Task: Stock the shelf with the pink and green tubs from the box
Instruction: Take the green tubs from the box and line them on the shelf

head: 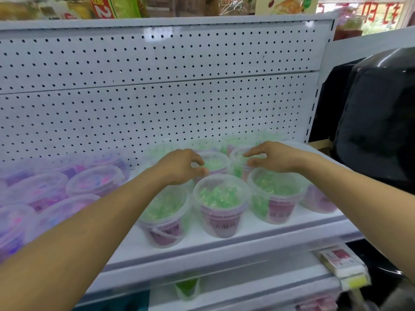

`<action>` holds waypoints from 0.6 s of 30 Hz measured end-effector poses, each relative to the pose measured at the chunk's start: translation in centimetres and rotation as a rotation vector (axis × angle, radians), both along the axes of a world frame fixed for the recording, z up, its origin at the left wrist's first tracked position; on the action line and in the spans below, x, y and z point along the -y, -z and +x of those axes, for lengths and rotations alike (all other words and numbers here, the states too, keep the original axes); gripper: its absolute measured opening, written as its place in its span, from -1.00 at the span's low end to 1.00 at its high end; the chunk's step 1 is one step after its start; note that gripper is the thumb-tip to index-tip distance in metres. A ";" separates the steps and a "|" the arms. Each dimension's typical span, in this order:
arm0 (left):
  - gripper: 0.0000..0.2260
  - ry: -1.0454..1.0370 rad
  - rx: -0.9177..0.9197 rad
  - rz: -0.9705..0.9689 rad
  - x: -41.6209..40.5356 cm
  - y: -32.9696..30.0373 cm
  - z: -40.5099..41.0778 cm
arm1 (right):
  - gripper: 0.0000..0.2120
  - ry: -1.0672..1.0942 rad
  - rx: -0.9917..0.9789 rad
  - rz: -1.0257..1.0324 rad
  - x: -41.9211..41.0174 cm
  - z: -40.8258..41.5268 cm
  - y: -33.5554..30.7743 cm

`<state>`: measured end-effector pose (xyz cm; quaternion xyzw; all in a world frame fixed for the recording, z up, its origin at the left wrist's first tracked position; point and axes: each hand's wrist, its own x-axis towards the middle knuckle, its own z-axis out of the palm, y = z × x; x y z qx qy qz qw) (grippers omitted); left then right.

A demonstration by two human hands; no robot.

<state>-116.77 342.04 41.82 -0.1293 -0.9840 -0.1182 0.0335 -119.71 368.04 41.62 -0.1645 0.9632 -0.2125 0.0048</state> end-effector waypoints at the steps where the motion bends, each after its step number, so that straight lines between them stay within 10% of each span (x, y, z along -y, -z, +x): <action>1: -0.64 0.015 -0.025 0.048 0.0 0.0 0.7 | -0.66 -0.007 -0.024 -0.040 -0.3 0.8 0.0; 18: -0.25 -0.089 -0.011 0.025 -3.9 0.6 8.2 | -0.42 -0.111 0.127 0.008 -4.6 6.9 0.3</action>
